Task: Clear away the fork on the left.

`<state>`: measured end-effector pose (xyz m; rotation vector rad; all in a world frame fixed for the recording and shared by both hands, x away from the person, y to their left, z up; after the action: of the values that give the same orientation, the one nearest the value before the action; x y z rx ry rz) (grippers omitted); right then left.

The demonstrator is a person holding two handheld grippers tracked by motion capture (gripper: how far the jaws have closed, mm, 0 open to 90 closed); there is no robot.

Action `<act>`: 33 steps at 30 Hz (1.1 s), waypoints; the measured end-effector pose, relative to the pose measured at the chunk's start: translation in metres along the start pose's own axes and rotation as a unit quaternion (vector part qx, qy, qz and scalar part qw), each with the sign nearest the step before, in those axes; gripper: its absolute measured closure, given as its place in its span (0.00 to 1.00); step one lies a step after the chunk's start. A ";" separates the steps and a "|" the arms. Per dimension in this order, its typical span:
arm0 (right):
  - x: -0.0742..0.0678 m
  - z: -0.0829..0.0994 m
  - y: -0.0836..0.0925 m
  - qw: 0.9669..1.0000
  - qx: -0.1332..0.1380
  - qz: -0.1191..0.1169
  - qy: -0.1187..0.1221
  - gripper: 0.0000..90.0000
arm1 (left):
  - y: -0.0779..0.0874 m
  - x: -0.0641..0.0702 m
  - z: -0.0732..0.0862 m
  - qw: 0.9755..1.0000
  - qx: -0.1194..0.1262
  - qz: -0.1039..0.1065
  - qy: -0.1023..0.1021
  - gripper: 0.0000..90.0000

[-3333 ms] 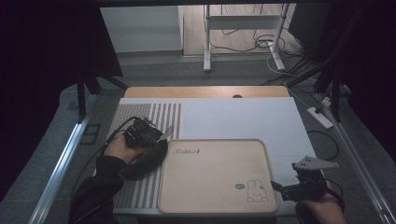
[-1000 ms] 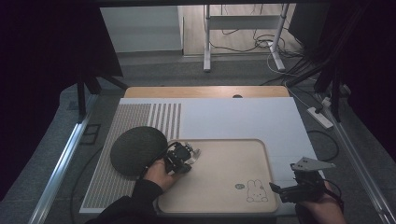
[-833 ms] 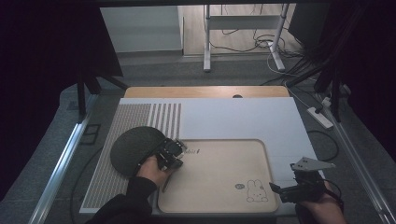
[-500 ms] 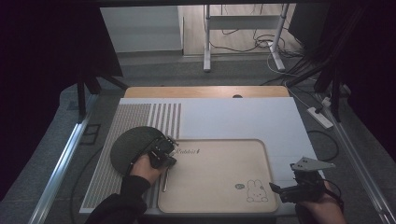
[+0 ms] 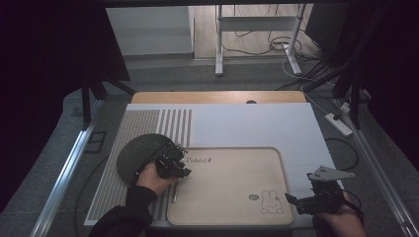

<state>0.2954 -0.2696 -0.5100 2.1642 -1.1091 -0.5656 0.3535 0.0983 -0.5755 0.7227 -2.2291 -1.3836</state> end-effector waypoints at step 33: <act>0.000 0.000 0.000 1.000 0.001 -0.002 -0.003 0.00 | 0.041 -0.008 0.006 0.989 0.146 0.008 0.025 0.01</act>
<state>0.2956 -0.2695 -0.5099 2.1679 -1.1099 -0.5731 0.3472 0.1225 -0.5419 0.8231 -2.4187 -1.0308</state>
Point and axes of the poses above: each handheld gripper's, and its own axes: y roughly backward along the jaws, z roughly out of its underside, x roughly to its right, the point moved 9 cm from there along -y, roughly forward along the jaws, and after that the axes turned 9 degrees about -y, right-handed, at the moved point
